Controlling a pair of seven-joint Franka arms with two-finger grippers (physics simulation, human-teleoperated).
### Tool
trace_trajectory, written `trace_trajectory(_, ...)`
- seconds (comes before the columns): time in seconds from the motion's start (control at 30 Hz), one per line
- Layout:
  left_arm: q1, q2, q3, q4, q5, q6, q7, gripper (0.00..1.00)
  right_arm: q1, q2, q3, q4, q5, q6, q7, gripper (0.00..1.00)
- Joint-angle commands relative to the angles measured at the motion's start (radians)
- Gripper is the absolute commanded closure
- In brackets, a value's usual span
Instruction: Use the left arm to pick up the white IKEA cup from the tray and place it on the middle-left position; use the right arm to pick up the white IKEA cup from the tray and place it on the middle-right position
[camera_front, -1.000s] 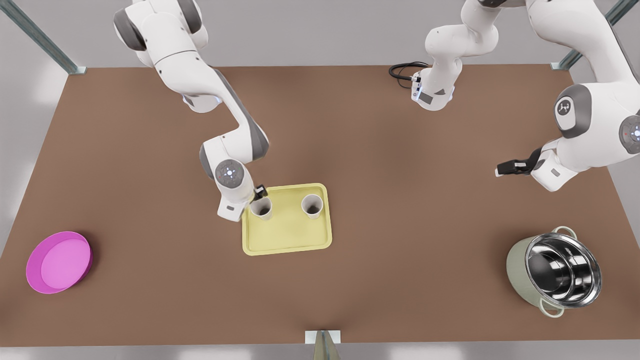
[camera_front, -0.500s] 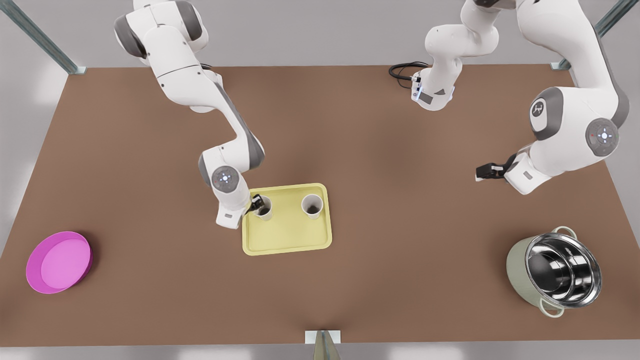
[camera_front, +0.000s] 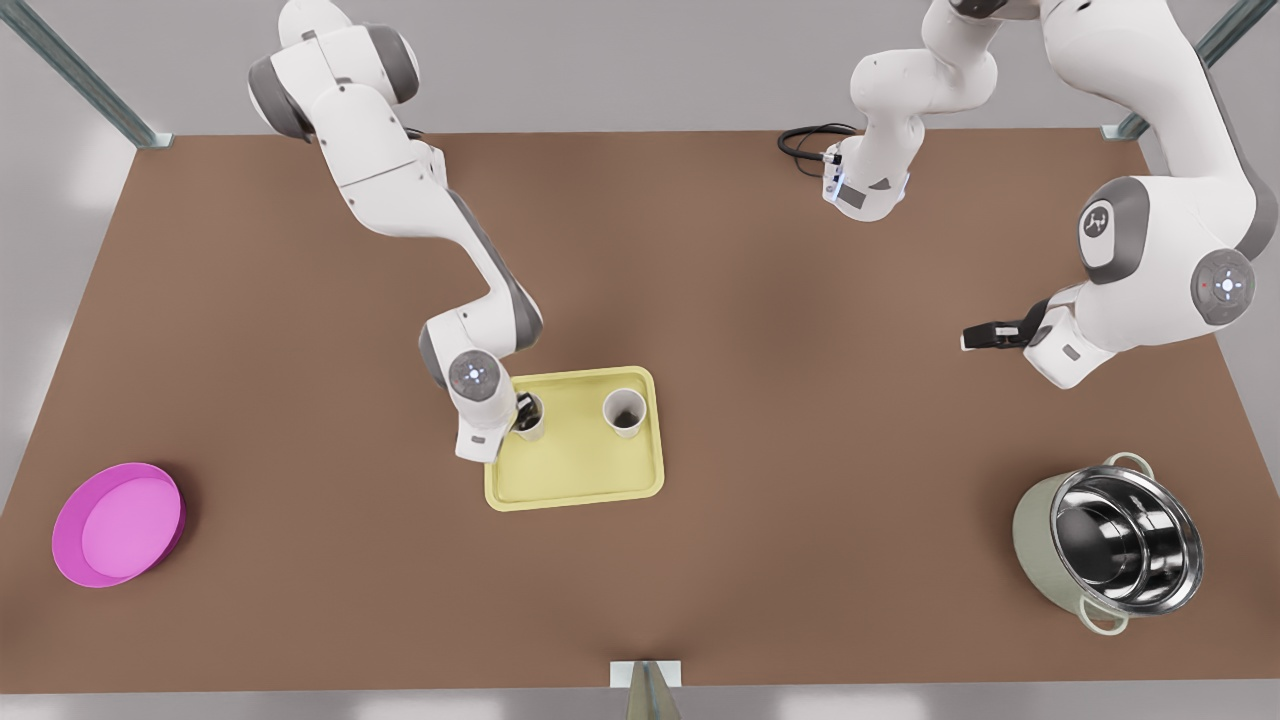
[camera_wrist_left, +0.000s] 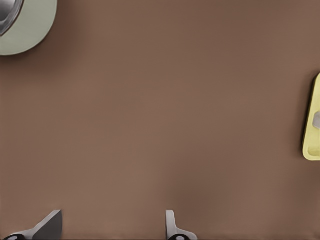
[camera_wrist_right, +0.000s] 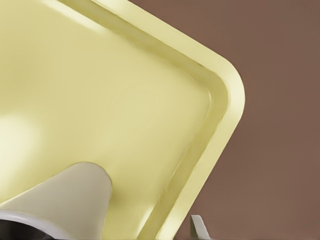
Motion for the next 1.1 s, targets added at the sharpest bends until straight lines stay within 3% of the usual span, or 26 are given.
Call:
trace_trajectory(0.0, 0.0, -0.001, 0.0, 0.001, 0.001, -0.009, -0.06, 0.0, -0.002, 0.0, 0.0, 0.0, 0.001, 0.006, -0.032, 0.67)
trace_trajectory(0.23, -0.002, -0.002, -0.002, 0.01, 0.007, -0.034, -0.096, 0.0, -0.002, -0.012, -0.006, 0.003, -0.001, -0.021, -0.038, 0.81)
trace_trajectory(0.4, -0.002, -0.002, -0.002, 0.01, 0.008, -0.035, -0.093, 0.0, -0.011, -0.122, -0.013, 0.009, 0.015, -0.193, -0.041, 0.81)
trace_trajectory(0.47, -0.008, -0.005, -0.008, 0.039, 0.013, -0.029, -0.097, 0.0, -0.12, -0.17, -0.013, 0.009, 0.076, -0.236, -0.237, 0.81)
trace_trajectory(0.5, -0.039, 0.01, -0.009, 0.042, 0.01, 0.012, -0.094, 0.0, -0.204, -0.171, -0.013, 0.011, 0.075, -0.258, -0.428, 0.81)
trace_trajectory(0.57, -0.278, 0.042, -0.011, 0.042, 0.094, 0.084, -0.2, 0.0, -0.327, -0.165, -0.016, 0.04, 0.033, -0.256, -0.709, 0.81)
trace_trajectory(0.63, -0.465, 0.128, -0.017, 0.069, 0.044, 0.275, -0.517, 0.0, -0.41, -0.153, -0.016, 0.071, -0.016, -0.255, -0.83, 0.81)
trace_trajectory(0.7, -0.566, 0.208, -0.017, 0.076, 0.045, 0.38, -0.574, 0.0, -0.473, -0.109, -0.016, 0.089, -0.013, -0.244, -0.954, 0.81)
trace_trajectory(0.93, -0.7, 0.378, -0.014, 0.103, 0.031, 0.655, -0.809, 0.0, -0.5, 0.005, -0.013, 0.163, -0.013, -0.193, -1.068, 0.8)
trace_trajectory(1.0, -0.732, 0.518, -0.014, 0.272, 0.08, 0.667, -0.896, 0.0, -0.502, 0.028, -0.013, 0.171, -0.01, -0.193, -1.068, 0.8)
trace_trajectory(1.07, -0.734, 0.533, -0.014, 0.295, 0.08, 0.672, -0.896, 0.0, -0.509, 0.042, -0.011, 0.172, -0.008, -0.176, -1.068, 0.78)
